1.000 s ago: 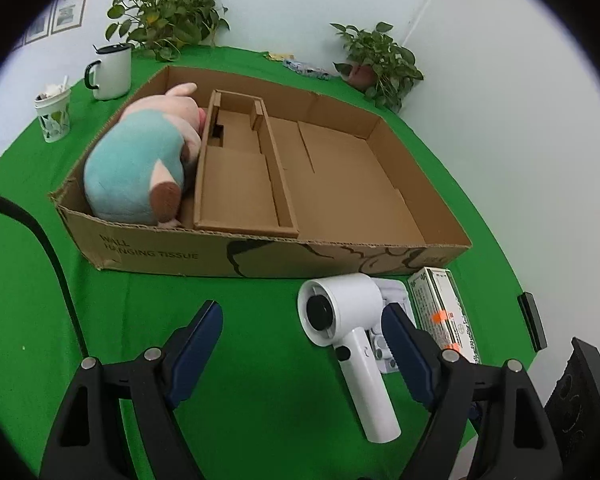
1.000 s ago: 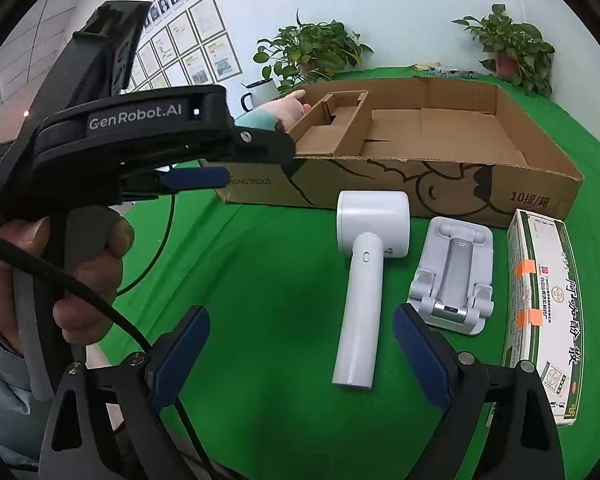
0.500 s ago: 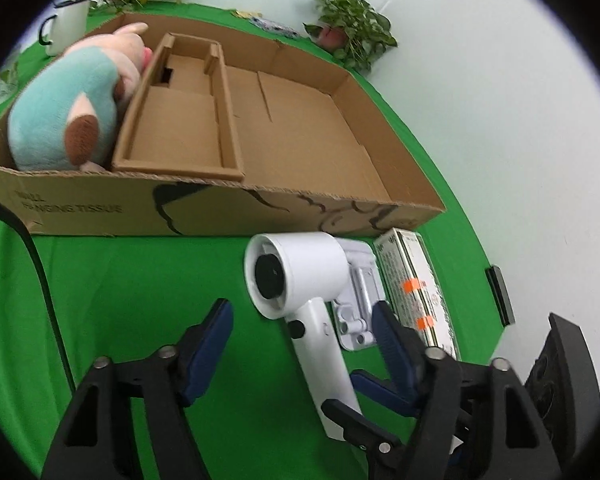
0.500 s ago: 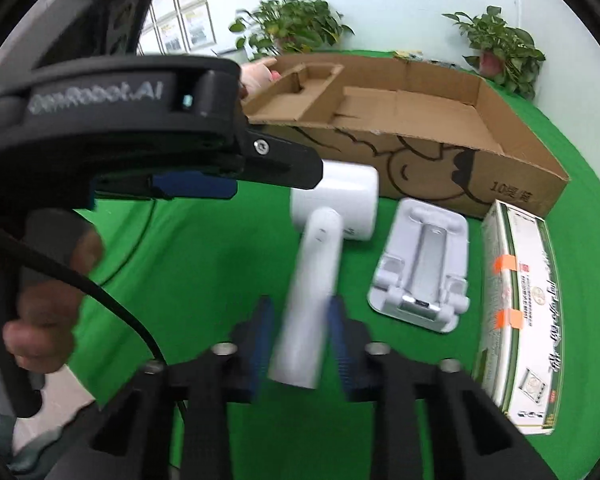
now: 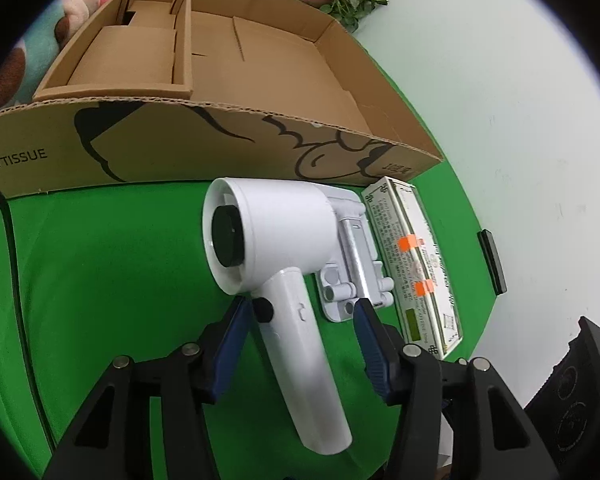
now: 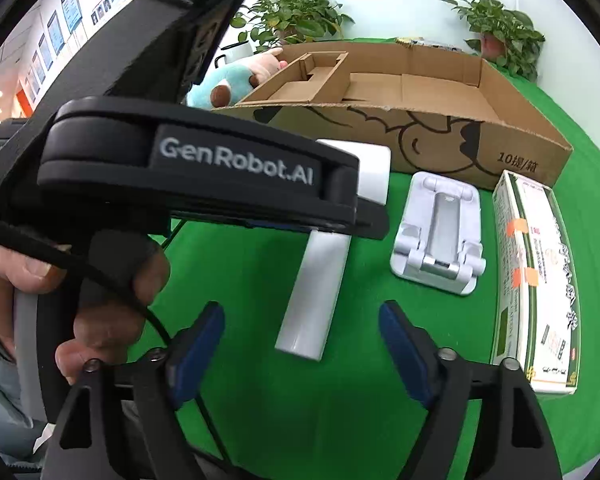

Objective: Organize objects

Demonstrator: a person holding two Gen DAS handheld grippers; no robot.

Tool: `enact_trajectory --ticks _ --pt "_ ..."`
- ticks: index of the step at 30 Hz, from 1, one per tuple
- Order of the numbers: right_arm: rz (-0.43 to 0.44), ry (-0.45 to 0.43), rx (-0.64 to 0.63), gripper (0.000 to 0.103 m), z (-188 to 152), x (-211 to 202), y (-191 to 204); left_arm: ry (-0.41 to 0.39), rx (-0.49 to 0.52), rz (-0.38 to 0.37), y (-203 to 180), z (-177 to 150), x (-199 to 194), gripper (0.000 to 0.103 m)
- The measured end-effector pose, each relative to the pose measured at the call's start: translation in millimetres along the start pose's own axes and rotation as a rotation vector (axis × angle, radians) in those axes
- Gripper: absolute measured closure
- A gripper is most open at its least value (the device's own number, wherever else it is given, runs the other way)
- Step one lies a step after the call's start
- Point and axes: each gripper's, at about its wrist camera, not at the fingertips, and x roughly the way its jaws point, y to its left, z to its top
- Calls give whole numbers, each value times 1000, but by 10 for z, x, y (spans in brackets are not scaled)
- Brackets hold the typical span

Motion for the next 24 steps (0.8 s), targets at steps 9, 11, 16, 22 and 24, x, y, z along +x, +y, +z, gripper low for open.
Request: enact_trajectory --ticks 9,11,16,22,24 --pt "1 12 30 33 60 103 -82 43 -11 12 59 69 143 69" --pt "-15 32 34 48 55 146 -73 43 -9 12 40 48 139 69" --pt "0 67 23 69 -26 158 -24 61 10 -9 -15 -64 151 70" --pt "13 76 24 69 -204 -17 44 61 1 -15 -52 -297 86 70" --pt "18 76 19 70 -244 -60 58 58 -13 -18 -39 -337 71 70"
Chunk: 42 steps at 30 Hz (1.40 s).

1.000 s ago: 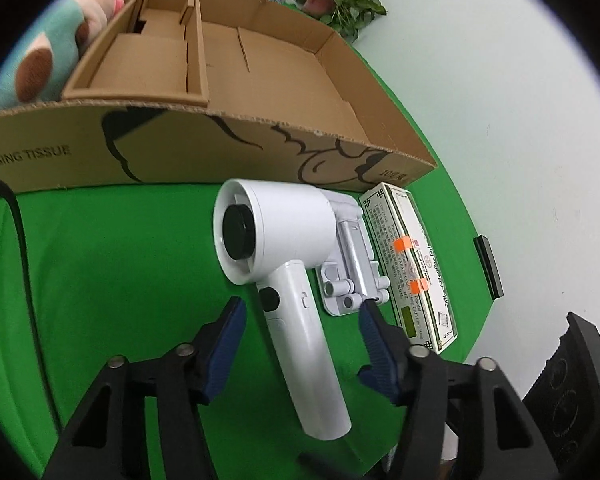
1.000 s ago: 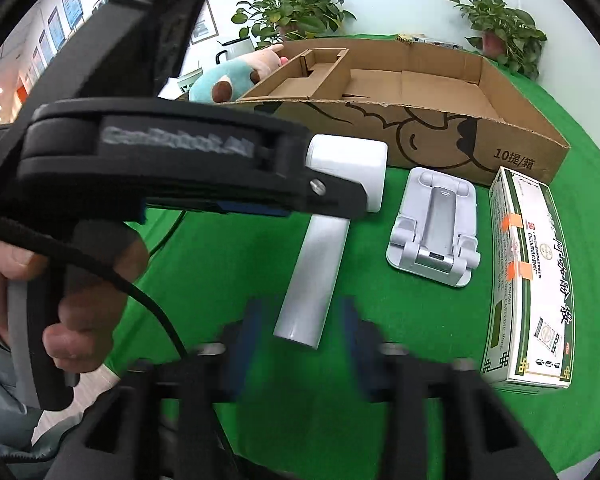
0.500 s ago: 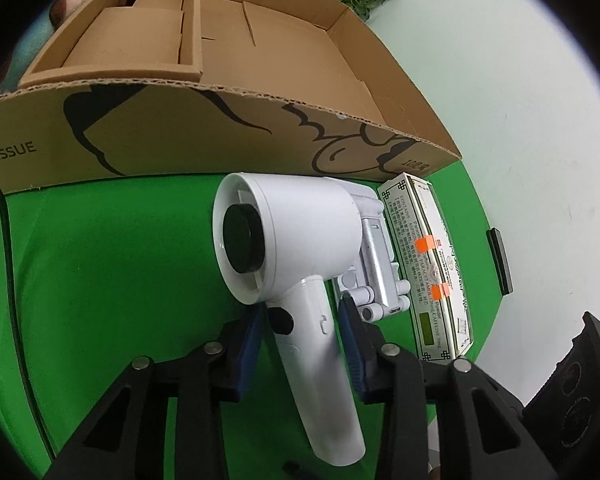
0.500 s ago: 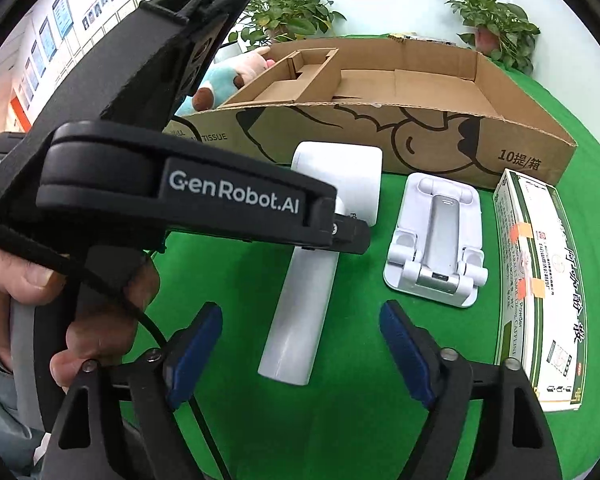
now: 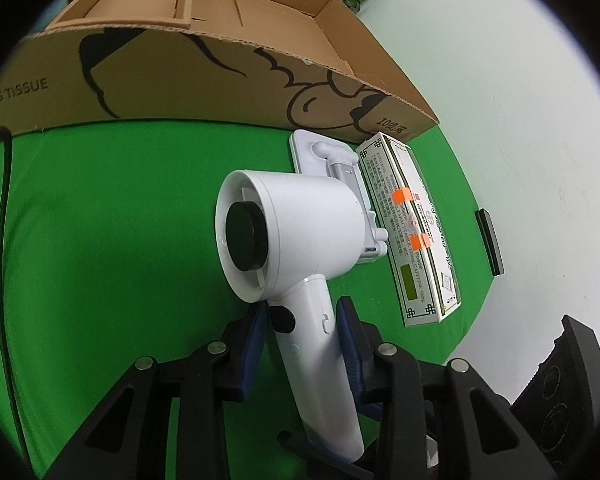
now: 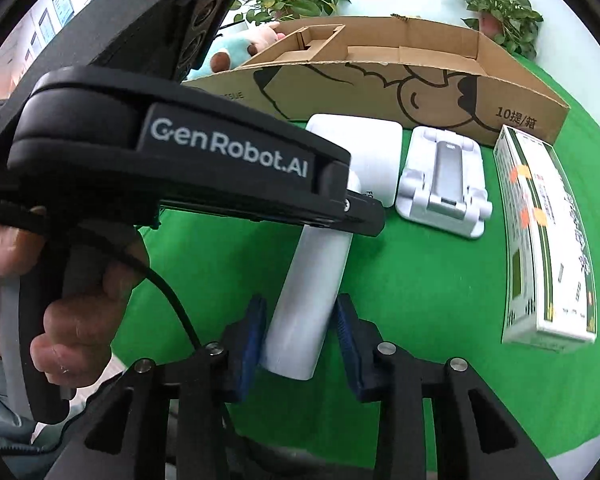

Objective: Organize objects

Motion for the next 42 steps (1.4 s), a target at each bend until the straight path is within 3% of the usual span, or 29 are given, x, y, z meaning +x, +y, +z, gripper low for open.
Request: enact_trajectory --ticks 8,16,42 --pt "-29 -9 -8 74 15 -91 36 -8 -12 10 -14 -52 -19 70" --pt "-53 -80 -7 77 -89 -379 58 -78 19 11 -124 -42 -265 71" --pt "-90 -347 -45 77 484 -1163 485 -312 237 97 -789 434 -1220 72"
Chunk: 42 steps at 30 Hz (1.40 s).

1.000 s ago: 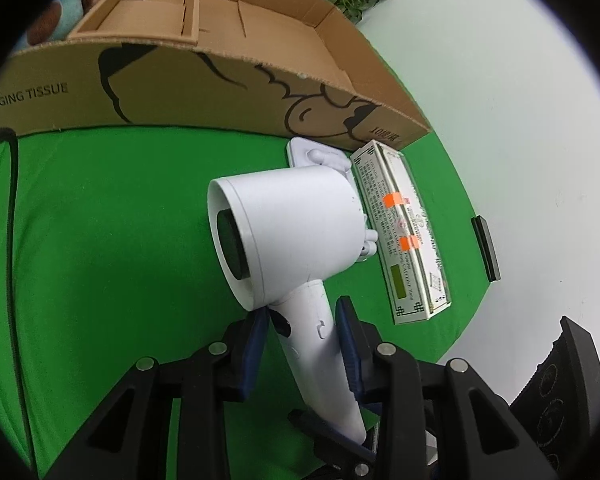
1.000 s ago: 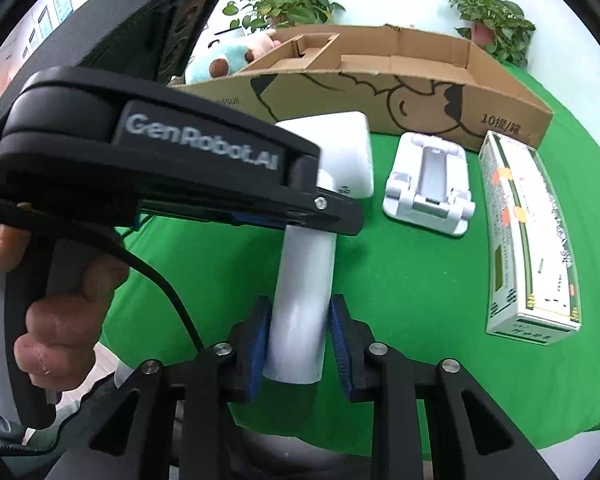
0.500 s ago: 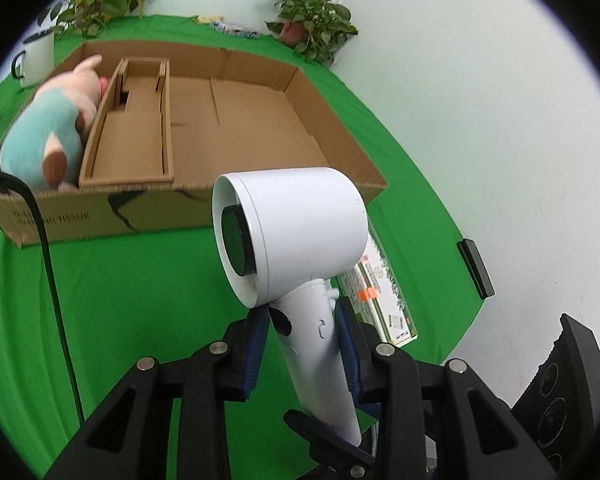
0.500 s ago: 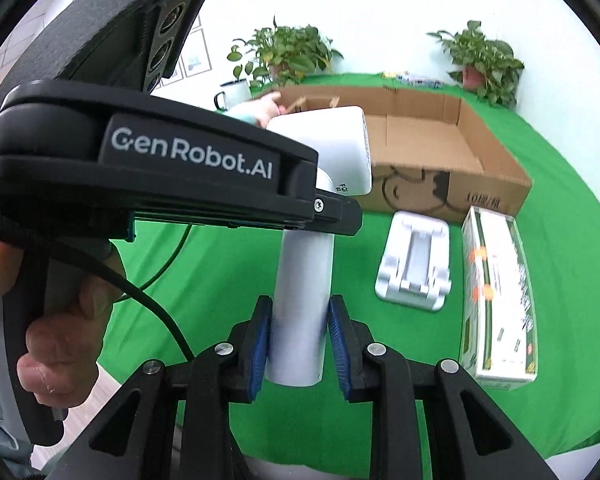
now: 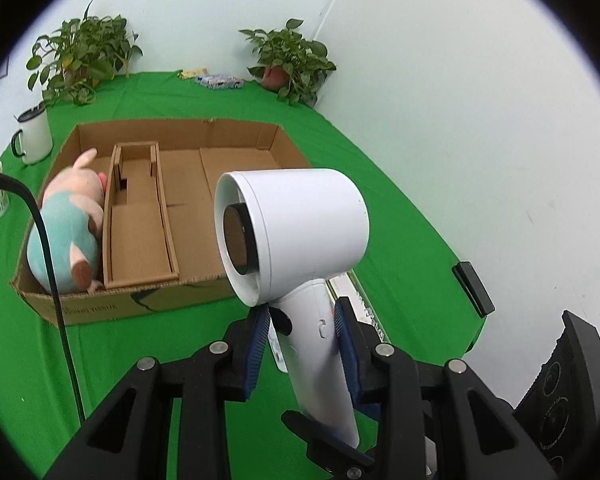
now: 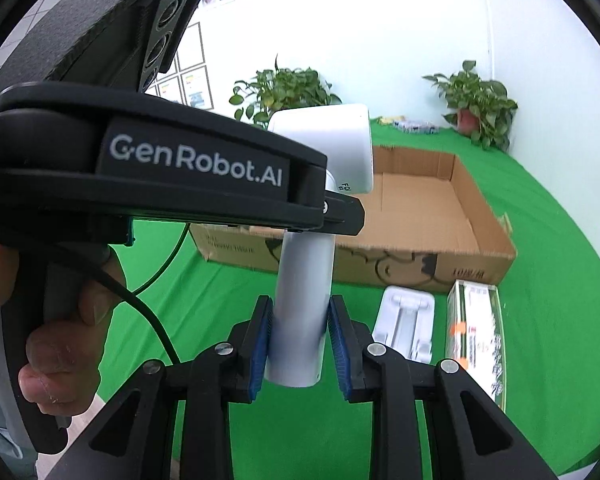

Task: Organize objects
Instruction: 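Lift the hair dryer and carry it over the large box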

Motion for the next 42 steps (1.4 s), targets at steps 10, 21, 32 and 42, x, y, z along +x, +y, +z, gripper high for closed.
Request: enact_trajectory --ticks 10,21,32,42 --pt "-5 -105 -12 77 535 -195 41 -88 74 27 -172 521 -257 71" --pt "-21 -189 -36 77 1100 -311 101 -158 128 66 -285 1047 -440 72" --pt "6 -183 -44 77 1348 -176 159 -160 107 83 -147 1274 -384 72" --pt "34 -135 -23 77 1541 106 103 -112 82 96 65 1518 -79 71"
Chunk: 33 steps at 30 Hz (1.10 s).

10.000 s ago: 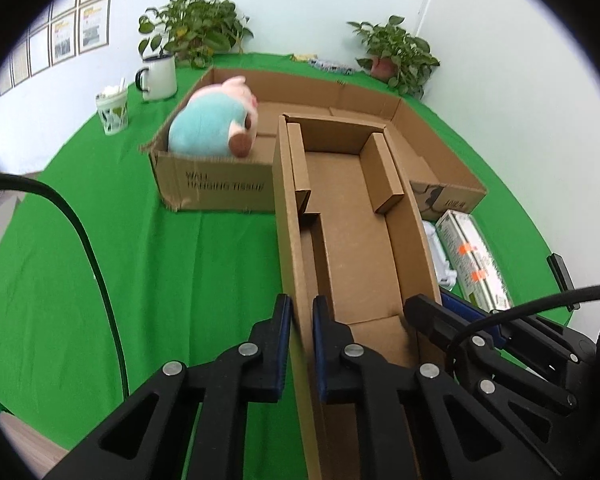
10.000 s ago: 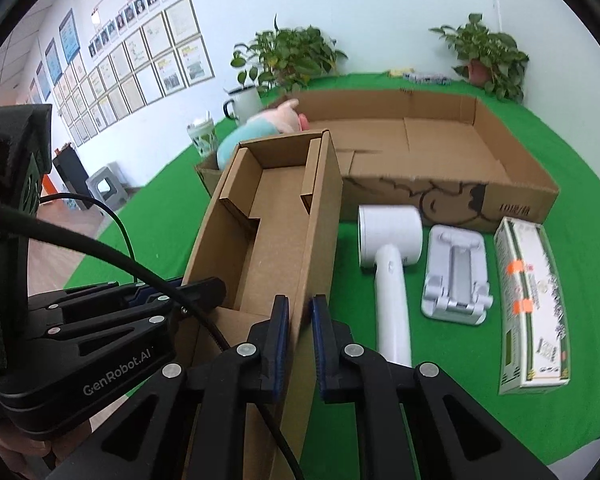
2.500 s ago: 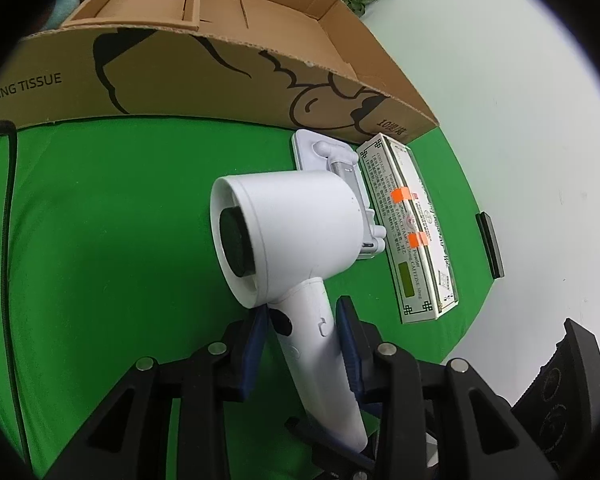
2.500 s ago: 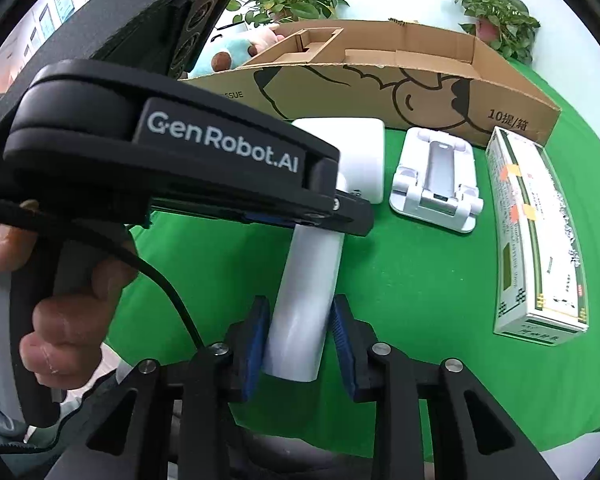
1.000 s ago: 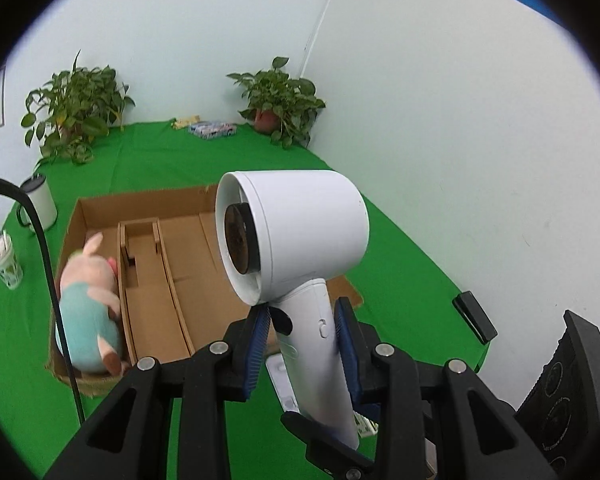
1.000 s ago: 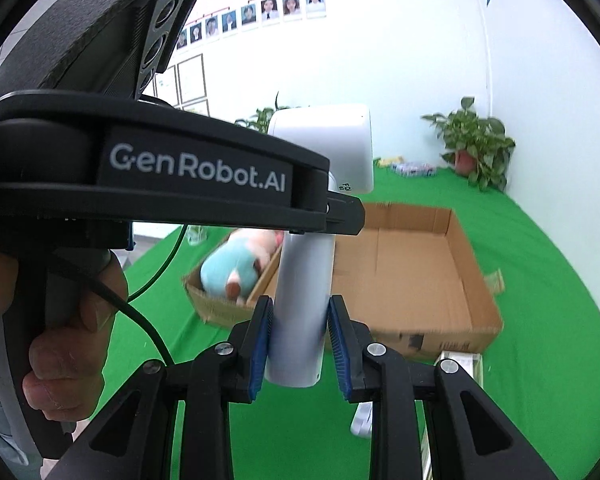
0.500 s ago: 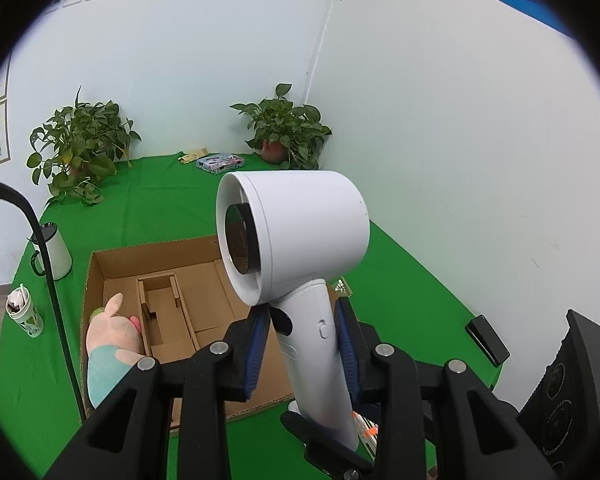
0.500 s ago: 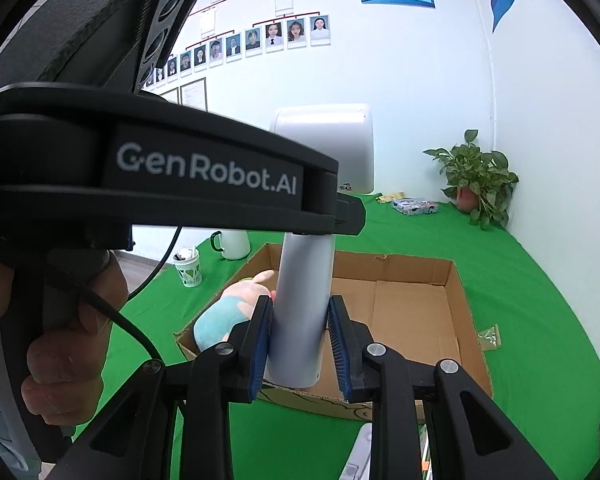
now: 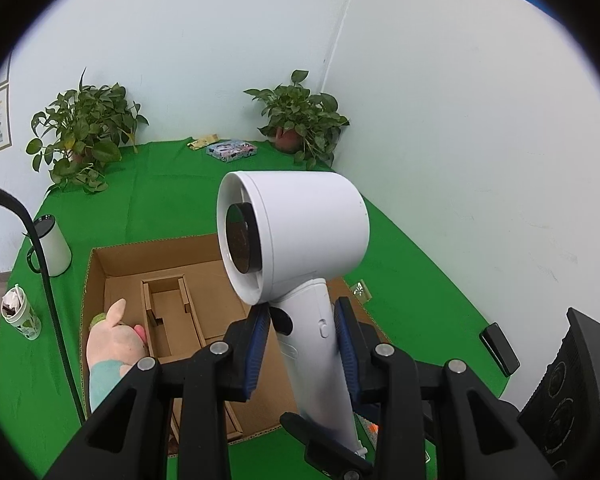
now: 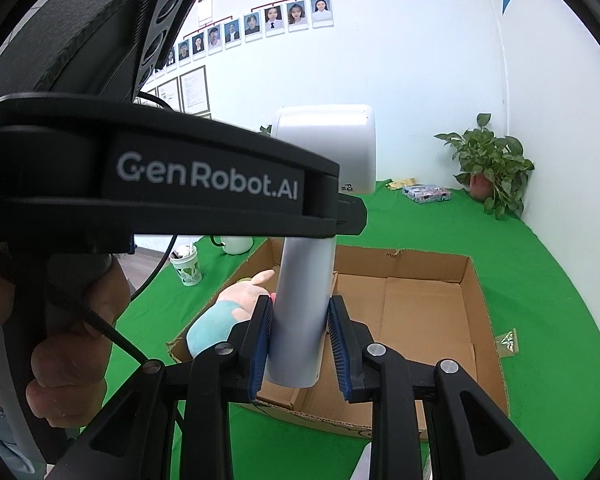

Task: Organize objects
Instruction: 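Lift the hair dryer and carry it over the large box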

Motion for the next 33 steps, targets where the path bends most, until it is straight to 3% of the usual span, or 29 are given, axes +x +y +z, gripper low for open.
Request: enact_trajectory --ticks 11,33 --pt "28 102 52 77 -79 678 -403 87 -50 3 257 -87 569 72" --pt "99 393 200 77 -916 2070 -1075 344 -221 18 819 -720 1715 72"
